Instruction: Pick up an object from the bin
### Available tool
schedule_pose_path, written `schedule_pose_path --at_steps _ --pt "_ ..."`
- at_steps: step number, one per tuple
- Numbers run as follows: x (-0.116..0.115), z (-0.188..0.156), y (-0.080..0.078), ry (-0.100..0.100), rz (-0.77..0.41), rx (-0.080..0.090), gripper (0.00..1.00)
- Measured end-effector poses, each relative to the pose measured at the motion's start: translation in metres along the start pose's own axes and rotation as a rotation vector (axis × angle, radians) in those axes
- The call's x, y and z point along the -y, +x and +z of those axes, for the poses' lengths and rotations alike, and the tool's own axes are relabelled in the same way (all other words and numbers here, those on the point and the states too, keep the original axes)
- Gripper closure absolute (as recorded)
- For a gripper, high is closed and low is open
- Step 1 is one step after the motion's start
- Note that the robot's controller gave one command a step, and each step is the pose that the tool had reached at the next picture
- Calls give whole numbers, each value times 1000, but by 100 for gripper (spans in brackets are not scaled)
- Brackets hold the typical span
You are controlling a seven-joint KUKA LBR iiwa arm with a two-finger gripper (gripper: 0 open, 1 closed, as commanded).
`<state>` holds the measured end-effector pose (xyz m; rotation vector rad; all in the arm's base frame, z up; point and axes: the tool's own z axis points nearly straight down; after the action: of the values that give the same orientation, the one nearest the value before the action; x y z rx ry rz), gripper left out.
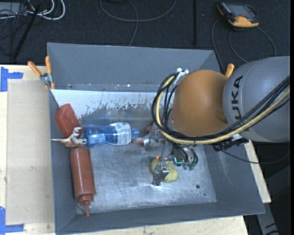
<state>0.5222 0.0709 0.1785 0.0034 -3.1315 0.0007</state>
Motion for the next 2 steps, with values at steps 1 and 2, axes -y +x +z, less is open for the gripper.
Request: schedule_pose_path --at_steps 1,2 --pt "1 -4 -2 -1 3 8 0" --pt "53 63 -21 -1 -4 13 0"
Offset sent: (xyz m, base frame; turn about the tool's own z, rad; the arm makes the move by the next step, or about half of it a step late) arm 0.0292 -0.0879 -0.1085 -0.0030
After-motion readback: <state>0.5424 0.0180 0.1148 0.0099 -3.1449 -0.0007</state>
